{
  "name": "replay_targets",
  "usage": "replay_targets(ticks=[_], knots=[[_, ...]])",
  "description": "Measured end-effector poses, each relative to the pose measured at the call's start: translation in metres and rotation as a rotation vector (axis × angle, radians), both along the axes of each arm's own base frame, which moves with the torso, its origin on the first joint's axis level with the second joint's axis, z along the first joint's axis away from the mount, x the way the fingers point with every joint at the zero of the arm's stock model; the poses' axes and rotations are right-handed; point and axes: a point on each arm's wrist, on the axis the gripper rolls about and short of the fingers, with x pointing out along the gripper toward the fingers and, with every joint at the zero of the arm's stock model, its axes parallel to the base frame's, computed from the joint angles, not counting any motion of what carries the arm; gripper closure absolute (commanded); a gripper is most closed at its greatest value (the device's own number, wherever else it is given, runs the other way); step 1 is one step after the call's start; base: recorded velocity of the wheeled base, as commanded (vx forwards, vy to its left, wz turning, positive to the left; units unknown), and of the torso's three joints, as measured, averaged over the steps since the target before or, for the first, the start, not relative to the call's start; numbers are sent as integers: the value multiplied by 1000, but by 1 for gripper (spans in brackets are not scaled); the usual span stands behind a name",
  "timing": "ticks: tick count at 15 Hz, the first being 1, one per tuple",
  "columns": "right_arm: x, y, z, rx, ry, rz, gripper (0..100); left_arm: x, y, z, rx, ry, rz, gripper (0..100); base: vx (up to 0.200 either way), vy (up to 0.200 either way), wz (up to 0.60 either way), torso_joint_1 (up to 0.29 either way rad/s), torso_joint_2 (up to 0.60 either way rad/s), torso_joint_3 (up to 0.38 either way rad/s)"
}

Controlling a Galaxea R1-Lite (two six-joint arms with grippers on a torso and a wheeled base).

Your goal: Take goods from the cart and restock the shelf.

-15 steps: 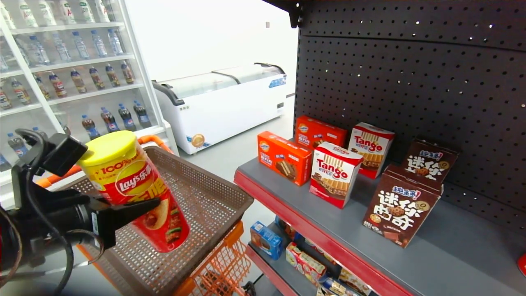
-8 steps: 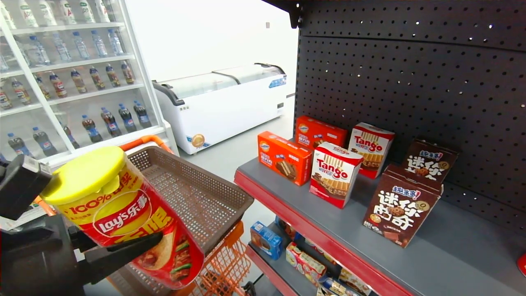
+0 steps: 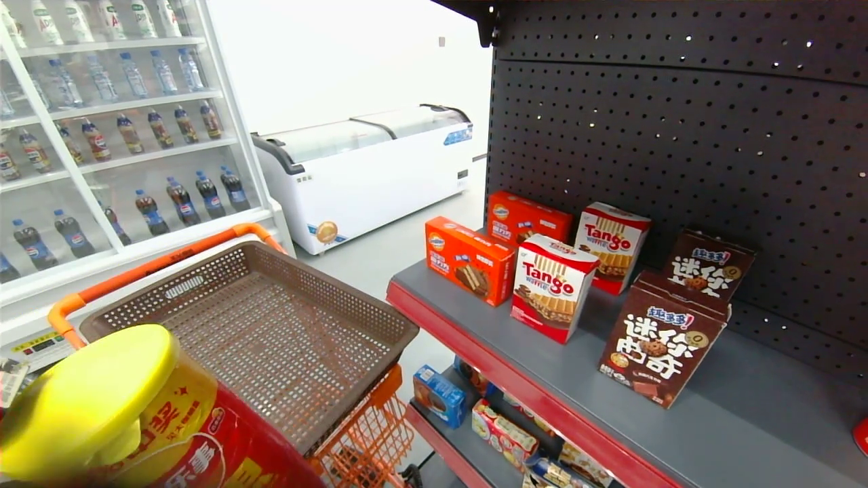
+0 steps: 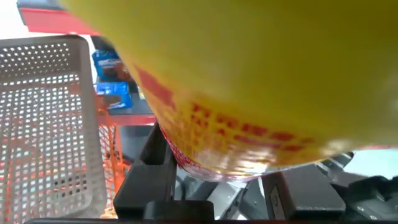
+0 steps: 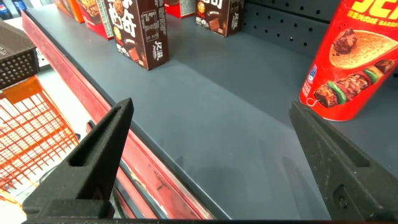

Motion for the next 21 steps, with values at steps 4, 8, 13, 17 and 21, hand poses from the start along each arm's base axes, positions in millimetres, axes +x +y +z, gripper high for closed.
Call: replay_targets(ticks=[4,8,13,17,21], knots=[[0,0,0,0,0,0,0,-4,0,1,-9,-13,-39,100,0,0,0,0,0,0],[0,0,0,-1,0,2,0,-4,-1,1,-10,-13,-51,100,0,0,-150,1,2,2],[0,0,0,-1,1,2,0,-5,-3,-2,-4,4,-74,100,0,0,-480,-5,1,2],[0,0,0,-1,0,2,0,-4,-4,-3,1,12,-76,100,0,0,0,0,0,0],[0,0,0,-1,0,2,0,-3,-4,-6,6,23,-76,100,0,0,0,0,0,0]])
